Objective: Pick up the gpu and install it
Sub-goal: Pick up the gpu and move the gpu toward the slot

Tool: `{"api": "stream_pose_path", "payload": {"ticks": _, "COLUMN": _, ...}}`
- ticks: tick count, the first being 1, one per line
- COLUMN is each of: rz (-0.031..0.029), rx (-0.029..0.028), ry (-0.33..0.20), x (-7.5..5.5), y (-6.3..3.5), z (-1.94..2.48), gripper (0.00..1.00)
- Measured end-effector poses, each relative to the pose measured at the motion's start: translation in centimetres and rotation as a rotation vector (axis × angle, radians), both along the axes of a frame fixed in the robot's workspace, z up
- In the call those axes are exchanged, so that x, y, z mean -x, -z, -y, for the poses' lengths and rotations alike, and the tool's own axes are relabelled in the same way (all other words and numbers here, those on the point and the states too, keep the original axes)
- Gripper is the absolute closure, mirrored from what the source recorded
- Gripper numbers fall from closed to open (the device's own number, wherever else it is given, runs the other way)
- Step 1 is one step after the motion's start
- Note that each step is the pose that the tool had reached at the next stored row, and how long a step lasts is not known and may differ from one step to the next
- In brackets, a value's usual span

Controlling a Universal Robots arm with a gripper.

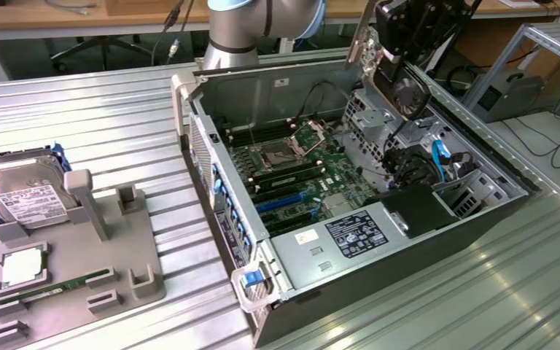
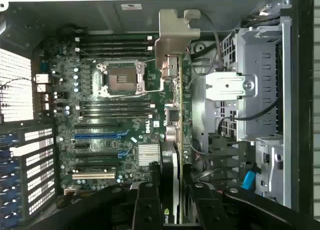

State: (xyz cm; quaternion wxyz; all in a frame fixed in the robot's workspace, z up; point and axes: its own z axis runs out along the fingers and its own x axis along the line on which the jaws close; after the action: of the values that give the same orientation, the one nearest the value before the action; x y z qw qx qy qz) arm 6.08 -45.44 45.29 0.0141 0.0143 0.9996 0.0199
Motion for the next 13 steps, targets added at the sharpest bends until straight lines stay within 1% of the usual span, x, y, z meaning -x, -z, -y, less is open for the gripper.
{"api": "stream_pose_path", "payload": {"ticks": 4, "rz": 0.0, "rx": 0.0001, "ry": 0.0, "x": -0.5, "y": 0.0, "z": 0.0, "gripper": 0.73}}
{"api": "stream_pose_path", "payload": {"ticks": 6, "rz": 0.0, "rx": 0.0001, "ry": 0.0, "x": -1.7, "y": 0.0, "z": 0.0, "gripper": 0.73}}
{"api": "stream_pose_path", "payload": {"ticks": 9, "rz": -0.0001, "rx": 0.0, "ry": 0.0, "x": -2.6, "y": 0.01, "z": 0.0, "gripper": 0.73}}
{"api": "stream_pose_path", "payload": {"ticks": 13, "rz": 0.0, "rx": 0.0, "ry": 0.0, "x": -2.9, "y": 0.01, "z": 0.0, "gripper": 0.73}}
